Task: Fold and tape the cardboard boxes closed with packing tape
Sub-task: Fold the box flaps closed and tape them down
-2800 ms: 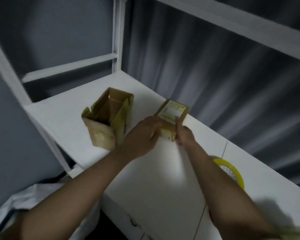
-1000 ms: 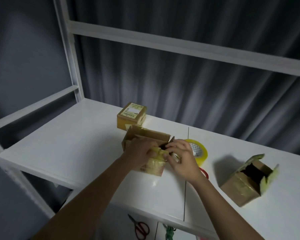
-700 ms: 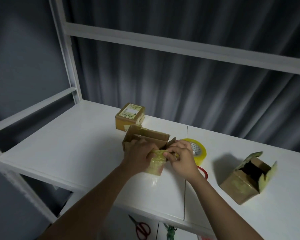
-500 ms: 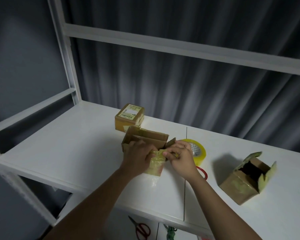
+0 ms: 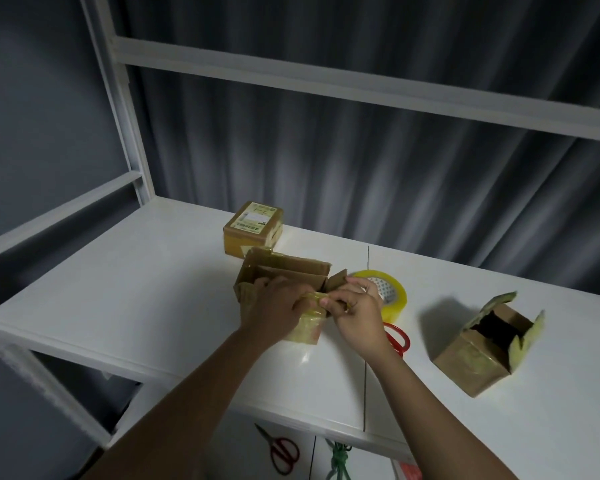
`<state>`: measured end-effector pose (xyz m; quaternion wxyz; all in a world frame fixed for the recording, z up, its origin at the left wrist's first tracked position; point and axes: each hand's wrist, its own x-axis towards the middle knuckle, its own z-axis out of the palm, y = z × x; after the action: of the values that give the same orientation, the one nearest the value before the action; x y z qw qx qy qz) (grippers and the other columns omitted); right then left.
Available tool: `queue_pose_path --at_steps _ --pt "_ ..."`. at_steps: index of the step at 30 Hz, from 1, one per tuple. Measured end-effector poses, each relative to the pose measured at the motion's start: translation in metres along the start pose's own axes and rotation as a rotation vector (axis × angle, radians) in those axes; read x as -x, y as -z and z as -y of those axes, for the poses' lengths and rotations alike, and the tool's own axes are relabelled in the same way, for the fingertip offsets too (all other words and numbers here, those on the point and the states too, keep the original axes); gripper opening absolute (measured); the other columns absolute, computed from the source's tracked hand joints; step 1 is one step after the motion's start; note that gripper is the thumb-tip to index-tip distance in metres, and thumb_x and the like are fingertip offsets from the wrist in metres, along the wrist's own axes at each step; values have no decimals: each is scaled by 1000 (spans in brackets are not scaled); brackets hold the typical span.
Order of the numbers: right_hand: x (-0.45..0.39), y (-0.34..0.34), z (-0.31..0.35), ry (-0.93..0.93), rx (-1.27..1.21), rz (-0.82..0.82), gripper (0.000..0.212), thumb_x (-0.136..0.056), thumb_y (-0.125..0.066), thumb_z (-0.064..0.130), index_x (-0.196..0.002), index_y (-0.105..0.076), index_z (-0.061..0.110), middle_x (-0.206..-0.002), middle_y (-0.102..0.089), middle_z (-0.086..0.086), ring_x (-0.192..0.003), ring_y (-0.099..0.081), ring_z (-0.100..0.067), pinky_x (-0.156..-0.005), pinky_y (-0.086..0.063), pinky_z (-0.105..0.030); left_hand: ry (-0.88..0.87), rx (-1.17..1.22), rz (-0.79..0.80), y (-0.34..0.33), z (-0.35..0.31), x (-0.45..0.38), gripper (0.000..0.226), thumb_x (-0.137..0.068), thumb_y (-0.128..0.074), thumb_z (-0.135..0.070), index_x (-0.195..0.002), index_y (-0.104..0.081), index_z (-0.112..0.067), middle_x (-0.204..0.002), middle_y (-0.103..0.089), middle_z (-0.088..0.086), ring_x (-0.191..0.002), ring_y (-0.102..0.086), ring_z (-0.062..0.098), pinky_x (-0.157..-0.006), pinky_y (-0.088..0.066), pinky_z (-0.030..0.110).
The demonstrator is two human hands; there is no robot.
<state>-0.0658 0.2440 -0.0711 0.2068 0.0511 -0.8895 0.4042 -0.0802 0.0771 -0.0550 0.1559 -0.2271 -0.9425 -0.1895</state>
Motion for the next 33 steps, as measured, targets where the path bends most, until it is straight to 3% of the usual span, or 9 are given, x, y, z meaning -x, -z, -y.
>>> queue_pose_path --at_steps 6,12,16,21,23,25,27,30,33 --pt "3 3 -6 122 32 33 15 -81 -65 33 -78 -76 23 -81 -53 37 -115 -42 -17 -102 -27 -50 129 198 -3 5 -3 -11 13 -91 -54 -36 -89 -66 -31 -91 -67 -12 -86 -53 6 -88 -25 26" --pt "3 15 5 240 173 115 29 -88 -52 46 -91 -74 27 -96 -61 26 -113 -40 -8 -97 -22 -35 96 236 79 17 3 -17 12 -90 -57 -36 -81 -65 -35 -93 -66 -15 -100 -53 9 -94 -21 29" --pt "-28 40 15 353 117 52 34 -94 -47 13 -124 -62 20 -119 -62 3 -111 -51 -15 -98 -36 -28 -38 227 138 36 21 -13 11 -89 -61 -27 -87 -72 -27 -97 -65 -15 -106 -41 -1 -103 -10 27" --pt "-77 29 24 548 674 408 82 -82 -58 -7 -146 -31 38 -154 -25 -3 -135 -26 -25 -104 -33 -38 -187 70 241 62 52 -7 10 -82 -69 -24 -88 -73 -31 -124 -54 -17 -126 -30 5 -104 -10 29" --pt "-89 18 32 695 767 462 71 -76 -67 -4 -135 -51 33 -151 -33 -7 -133 -32 -32 -100 -37 -43 -186 -90 261 74 60 -8 13 -84 -67 -22 -89 -70 -33 -138 -42 -14 -135 -21 15 -108 -8 34" --pt "-99 9 37 808 769 450 39 -71 -75 5 -105 -71 24 -130 -55 -10 -121 -48 -37 -91 -44 -46 -186 -297 203 84 67 -9 19 -82 -71 -19 -94 -69 -34 -147 -35 -7 -139 -16 22 -113 -6 38" --pt "-102 2 41 806 682 454 24 -70 -75 9 -92 -73 20 -107 -65 -5 -110 -54 -35 -88 -40 -40 -185 -416 74 92 68 -7 35 -76 -77 -20 -106 -68 -35 -147 -39 -2 -137 -17 24 -110 -4 37" --pt "-94 -8 44 662 498 510 20 -82 -67 19 -101 -70 20 -96 -67 2 -101 -53 -26 -87 -36 -34 -83 -230 140 89 50 -3 43 -90 -54 -16 -130 -52 -32 -142 -44 -4 -133 -32 20 -110 -16 38" --pt "-78 -14 49 515 304 501 23 -83 -69 23 -105 -68 21 -86 -62 10 -90 -54 -21 -83 -43 -35 41 27 180 71 32 1 29 -97 -45 -28 -126 -50 -23 -119 -60 -2 -109 -56 17 -91 -41 25"
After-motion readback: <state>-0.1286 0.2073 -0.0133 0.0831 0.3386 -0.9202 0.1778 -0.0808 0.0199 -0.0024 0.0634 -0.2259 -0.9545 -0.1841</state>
